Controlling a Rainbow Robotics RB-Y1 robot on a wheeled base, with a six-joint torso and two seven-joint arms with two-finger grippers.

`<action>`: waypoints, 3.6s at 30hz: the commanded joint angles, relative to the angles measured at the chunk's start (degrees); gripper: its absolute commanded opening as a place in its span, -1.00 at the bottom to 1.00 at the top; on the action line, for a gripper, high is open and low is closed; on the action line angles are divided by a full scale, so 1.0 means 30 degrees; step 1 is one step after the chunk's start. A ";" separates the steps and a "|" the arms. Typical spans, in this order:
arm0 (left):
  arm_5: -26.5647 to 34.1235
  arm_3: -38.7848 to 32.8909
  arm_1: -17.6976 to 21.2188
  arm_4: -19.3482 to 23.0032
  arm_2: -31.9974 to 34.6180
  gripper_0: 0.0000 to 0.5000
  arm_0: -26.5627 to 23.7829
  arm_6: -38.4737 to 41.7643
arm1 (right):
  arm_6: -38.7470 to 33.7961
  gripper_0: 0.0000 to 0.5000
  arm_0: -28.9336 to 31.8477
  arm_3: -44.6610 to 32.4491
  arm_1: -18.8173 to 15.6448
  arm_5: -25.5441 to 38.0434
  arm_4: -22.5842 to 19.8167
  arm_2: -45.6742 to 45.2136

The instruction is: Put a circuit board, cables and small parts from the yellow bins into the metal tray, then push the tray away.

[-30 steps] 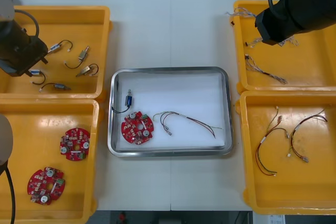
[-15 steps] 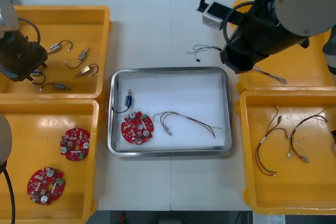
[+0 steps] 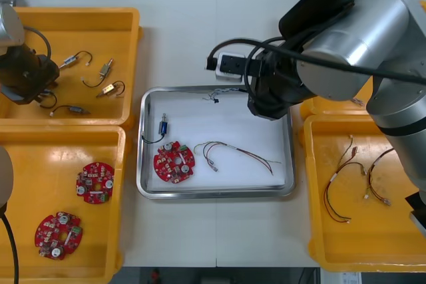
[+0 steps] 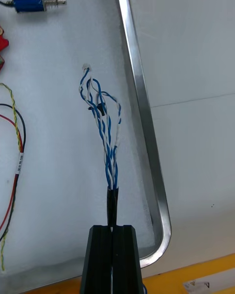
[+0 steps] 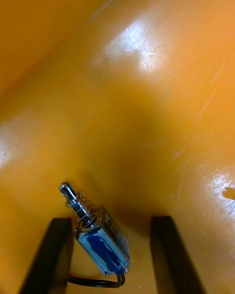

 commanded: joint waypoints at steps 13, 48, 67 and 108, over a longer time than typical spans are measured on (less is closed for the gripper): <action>-0.0258 0.0020 0.0810 0.0005 -0.0345 -0.99 -0.0464 0.0922 | 0.1334 -1.00 0.0999 0.2729 0.0192 -0.3822 0.1947 0.3200; 0.9573 -1.1523 0.1191 0.4605 -0.3451 -1.00 -0.0493 -0.0748 | 0.0514 1.00 0.1058 0.1382 0.0749 0.0104 0.1859 0.0827; 0.9573 -1.6210 0.1191 0.8296 -0.7728 -0.99 -0.0493 -0.1012 | -0.0892 1.00 0.1058 -0.2691 0.2067 0.5071 0.3031 -0.6790; 0.4576 -1.2958 -0.2471 0.7359 -1.7015 -0.99 -0.0727 -0.0133 | -1.2640 1.00 1.0081 -0.5532 -0.2181 0.5071 0.0013 -1.6312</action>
